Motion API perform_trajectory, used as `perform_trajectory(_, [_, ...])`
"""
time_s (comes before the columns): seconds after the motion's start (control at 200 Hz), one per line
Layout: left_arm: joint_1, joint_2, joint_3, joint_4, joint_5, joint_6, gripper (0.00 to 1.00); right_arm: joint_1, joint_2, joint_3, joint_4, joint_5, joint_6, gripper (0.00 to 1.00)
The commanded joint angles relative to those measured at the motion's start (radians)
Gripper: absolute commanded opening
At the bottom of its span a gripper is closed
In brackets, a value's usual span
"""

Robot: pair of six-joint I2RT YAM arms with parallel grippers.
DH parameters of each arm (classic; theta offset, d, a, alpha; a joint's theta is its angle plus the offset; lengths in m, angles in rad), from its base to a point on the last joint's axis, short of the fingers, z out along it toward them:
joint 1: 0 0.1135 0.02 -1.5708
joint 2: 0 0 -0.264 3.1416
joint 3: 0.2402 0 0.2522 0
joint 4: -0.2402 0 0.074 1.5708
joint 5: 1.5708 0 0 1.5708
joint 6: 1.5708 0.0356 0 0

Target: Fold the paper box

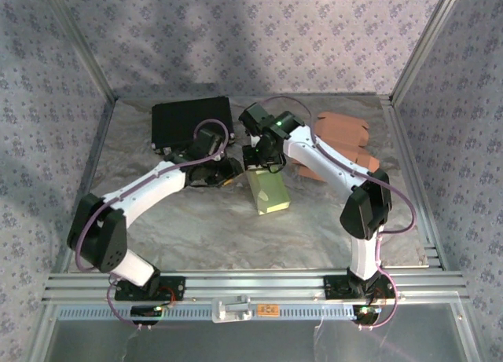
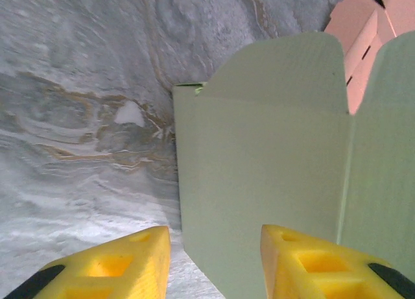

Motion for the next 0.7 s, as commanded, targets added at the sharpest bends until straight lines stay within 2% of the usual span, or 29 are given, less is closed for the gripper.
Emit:
perform_trajectory(0.0, [-0.006,-0.126,0.049,-0.151,-0.127,0.064,0.42,-0.02,-0.036,0.04,-0.008,0.072,0.262,0.0])
perform_trajectory(0.17, [0.002,-0.259,0.006,-0.234,-0.172,0.1,0.42,-0.03,-0.084,0.003,-0.012,0.169,0.659,0.0])
perform_trajectory(0.23, [0.005,-0.296,-0.02,-0.265,-0.168,0.108,0.42,-0.03,-0.091,0.005,-0.042,0.237,0.849,0.0])
perform_trajectory(0.29, [0.009,-0.331,-0.042,-0.287,-0.159,0.115,0.42,-0.022,-0.069,0.056,-0.157,0.303,1.024,0.0])
perform_trajectory(0.37, [0.015,-0.37,-0.067,-0.309,-0.143,0.127,0.42,-0.018,0.005,0.17,-0.334,0.3,1.19,0.0])
perform_trajectory(0.53, [0.047,-0.425,-0.096,-0.35,-0.089,0.155,0.42,-0.018,0.197,0.443,-0.593,0.271,1.387,0.0])
perform_trajectory(0.605, [0.061,-0.438,-0.104,-0.369,-0.067,0.17,0.42,-0.022,0.237,0.48,-0.596,0.256,1.423,0.0])
perform_trajectory(0.695, [0.064,-0.454,-0.115,-0.381,-0.048,0.186,0.42,-0.021,0.238,0.442,-0.539,0.254,1.47,0.0])
